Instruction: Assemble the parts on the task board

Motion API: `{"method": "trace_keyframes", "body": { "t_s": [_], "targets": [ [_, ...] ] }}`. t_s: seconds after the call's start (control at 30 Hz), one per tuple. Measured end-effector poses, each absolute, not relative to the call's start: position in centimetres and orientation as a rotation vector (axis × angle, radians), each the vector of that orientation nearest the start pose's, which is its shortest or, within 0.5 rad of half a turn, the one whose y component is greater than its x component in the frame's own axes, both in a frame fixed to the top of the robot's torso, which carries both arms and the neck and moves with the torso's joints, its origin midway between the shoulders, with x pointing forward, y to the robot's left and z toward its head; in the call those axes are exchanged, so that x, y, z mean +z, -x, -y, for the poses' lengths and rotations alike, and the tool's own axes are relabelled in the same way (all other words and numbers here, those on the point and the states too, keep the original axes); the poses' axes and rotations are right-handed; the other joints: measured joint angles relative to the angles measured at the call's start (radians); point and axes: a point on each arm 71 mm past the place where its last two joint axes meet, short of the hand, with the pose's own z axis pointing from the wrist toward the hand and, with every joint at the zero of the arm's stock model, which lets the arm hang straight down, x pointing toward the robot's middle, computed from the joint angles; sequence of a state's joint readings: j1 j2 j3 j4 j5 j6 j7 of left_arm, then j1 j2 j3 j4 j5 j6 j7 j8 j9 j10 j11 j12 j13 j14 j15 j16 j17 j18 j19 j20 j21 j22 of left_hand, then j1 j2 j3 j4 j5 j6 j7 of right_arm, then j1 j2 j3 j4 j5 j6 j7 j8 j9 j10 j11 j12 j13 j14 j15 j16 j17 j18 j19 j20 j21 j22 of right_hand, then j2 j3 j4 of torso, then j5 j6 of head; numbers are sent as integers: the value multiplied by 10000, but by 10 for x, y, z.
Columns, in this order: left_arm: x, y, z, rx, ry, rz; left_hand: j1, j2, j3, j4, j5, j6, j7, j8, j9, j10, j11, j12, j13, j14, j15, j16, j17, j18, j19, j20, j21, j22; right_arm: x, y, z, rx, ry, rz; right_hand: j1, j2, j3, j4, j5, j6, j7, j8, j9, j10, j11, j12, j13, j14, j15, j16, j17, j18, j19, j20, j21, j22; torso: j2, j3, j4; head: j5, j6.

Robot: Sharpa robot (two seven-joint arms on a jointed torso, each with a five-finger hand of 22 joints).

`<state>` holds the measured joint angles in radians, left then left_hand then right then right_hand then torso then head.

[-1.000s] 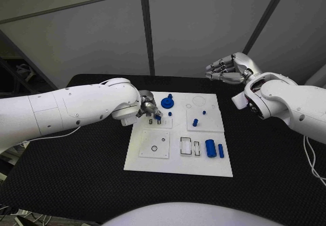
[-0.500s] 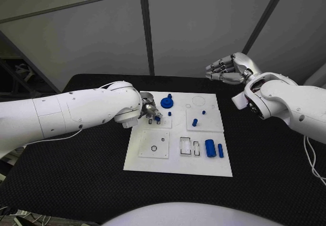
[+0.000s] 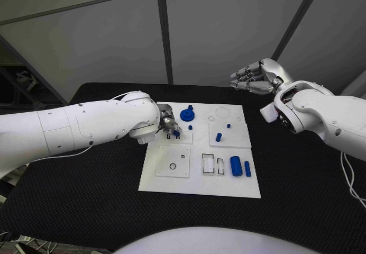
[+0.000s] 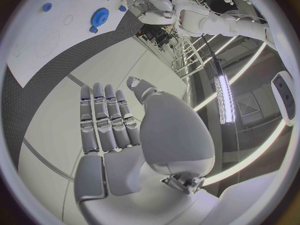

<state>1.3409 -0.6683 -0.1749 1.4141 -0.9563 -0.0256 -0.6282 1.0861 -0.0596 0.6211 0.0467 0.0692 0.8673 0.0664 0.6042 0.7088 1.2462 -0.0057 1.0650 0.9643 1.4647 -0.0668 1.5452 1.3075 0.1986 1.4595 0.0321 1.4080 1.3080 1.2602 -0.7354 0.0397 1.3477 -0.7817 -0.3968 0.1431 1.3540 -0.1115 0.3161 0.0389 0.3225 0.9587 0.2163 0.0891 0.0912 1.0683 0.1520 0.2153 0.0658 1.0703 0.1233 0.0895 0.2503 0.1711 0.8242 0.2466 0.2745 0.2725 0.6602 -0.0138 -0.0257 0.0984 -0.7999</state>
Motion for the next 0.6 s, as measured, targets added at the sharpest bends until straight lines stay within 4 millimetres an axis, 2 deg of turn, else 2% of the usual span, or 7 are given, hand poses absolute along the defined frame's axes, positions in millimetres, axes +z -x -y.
{"method": "trace_keyframes", "body": {
  "t_s": [0.6],
  "targets": [
    [-210, -505, -168, -3132, 2735, -22741, -167, -127, 180, -120, 68, 49, -22, 81, 18, 123, -51, 108, 51, 1, 1, 0, 0, 1, -1, 1, 39, -2, -129, -538, 201, 10778, -4152, -14783, 0, 0, 0, 0, 0, 0, 0, 0, 0, 0, 0, 0, 1, 0, 0, 0, 1, 0, 0, 0, 0, 1, -2, 0, 3, 35, -21]
  ]
}}
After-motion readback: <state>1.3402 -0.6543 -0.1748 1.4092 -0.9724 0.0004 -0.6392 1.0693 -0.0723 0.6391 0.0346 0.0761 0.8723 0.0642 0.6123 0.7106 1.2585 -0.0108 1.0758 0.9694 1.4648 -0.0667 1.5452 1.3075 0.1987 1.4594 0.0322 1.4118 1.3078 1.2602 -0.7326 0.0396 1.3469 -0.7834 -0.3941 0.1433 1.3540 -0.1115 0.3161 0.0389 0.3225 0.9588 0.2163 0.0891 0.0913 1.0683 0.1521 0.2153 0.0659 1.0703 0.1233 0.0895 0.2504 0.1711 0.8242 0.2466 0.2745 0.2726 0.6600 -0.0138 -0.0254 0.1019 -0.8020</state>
